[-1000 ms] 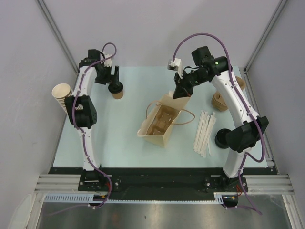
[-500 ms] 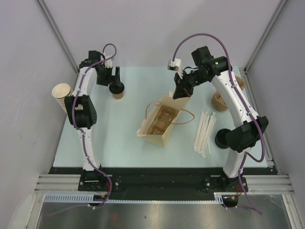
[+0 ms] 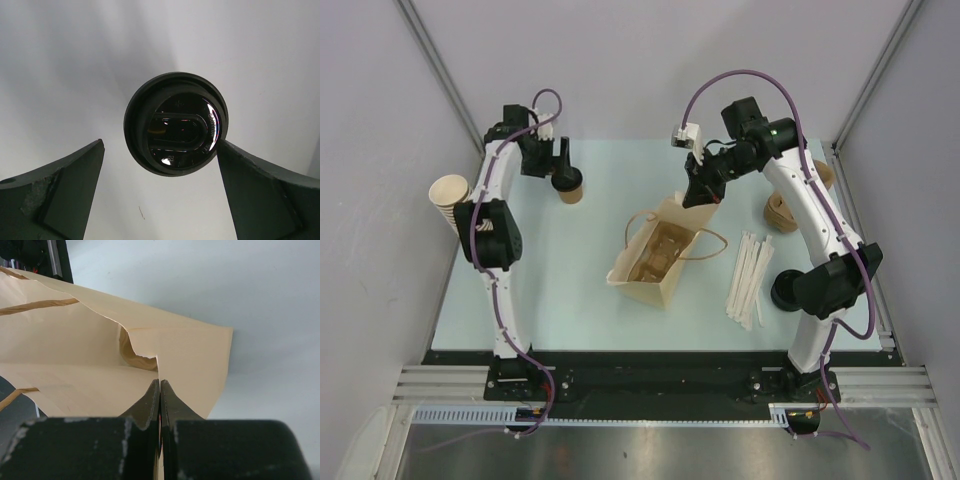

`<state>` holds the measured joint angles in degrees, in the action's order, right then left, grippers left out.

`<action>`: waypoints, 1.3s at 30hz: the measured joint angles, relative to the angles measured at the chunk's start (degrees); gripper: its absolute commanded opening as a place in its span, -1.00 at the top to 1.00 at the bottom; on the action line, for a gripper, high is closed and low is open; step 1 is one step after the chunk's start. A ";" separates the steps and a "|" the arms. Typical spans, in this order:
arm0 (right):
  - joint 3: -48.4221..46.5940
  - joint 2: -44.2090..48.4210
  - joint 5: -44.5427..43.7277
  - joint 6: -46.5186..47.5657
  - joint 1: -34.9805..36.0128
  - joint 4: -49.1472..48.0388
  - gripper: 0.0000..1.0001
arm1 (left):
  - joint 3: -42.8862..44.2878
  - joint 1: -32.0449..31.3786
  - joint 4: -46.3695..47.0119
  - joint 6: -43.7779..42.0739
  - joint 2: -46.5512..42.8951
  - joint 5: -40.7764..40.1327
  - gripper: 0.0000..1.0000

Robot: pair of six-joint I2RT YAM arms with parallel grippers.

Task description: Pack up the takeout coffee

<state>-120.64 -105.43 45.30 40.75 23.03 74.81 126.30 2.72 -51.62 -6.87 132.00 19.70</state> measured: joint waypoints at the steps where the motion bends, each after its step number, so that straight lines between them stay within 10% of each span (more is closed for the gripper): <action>1: 0.00 -0.02 0.00 0.00 0.00 0.02 1.00 | 0.00 0.09 0.15 0.02 -0.11 0.04 -0.99; 39: -2.82 -2.05 -0.92 -0.28 0.70 0.57 1.00 | 0.02 0.63 -0.07 0.57 1.01 5.95 -0.99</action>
<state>-123.46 -107.48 44.38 40.47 23.73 75.37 126.32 3.36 -51.68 -6.31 133.01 25.65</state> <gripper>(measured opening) 0.009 0.994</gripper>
